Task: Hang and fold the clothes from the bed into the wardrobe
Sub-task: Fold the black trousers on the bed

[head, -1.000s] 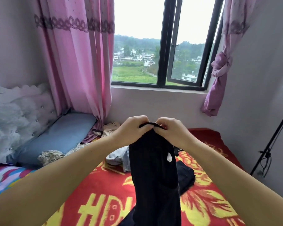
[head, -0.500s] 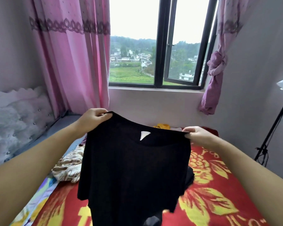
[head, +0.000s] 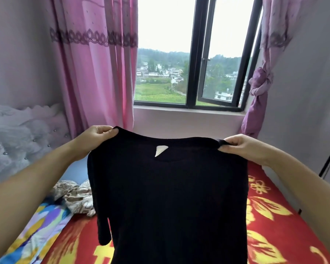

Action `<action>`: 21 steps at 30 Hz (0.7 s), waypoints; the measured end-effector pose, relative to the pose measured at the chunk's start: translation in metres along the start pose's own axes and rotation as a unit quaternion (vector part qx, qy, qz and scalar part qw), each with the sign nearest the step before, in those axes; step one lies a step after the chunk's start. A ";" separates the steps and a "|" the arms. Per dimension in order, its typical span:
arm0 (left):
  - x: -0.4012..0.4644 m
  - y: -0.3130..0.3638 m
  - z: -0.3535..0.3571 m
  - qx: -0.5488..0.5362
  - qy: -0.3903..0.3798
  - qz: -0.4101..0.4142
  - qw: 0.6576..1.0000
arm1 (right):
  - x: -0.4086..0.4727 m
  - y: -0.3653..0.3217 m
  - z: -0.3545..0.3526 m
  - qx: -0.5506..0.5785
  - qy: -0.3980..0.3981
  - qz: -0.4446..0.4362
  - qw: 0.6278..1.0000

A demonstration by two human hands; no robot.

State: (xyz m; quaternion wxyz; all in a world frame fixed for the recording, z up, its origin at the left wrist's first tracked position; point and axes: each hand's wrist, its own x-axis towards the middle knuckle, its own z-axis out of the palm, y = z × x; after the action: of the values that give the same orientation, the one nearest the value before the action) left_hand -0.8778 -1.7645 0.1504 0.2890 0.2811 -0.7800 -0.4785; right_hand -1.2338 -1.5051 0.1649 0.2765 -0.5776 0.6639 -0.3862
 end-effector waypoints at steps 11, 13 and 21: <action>-0.006 0.053 0.121 -0.143 0.004 -0.102 0.984 | 0.030 -0.040 0.087 0.043 0.153 0.055 0.986; -0.009 0.064 0.144 -0.178 -0.030 -0.098 0.979 | 0.033 -0.053 0.112 0.036 0.136 0.014 0.990; -0.012 0.083 0.135 -0.202 -0.073 -0.066 0.974 | 0.024 -0.060 0.114 -0.109 0.020 -0.103 0.989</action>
State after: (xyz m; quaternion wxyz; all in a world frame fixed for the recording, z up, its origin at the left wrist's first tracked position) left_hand -0.9807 -1.6455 0.1730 0.2498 0.2322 -0.6656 -0.6638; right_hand -1.1121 -1.5523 0.1541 0.1575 -0.6615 0.6445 -0.3496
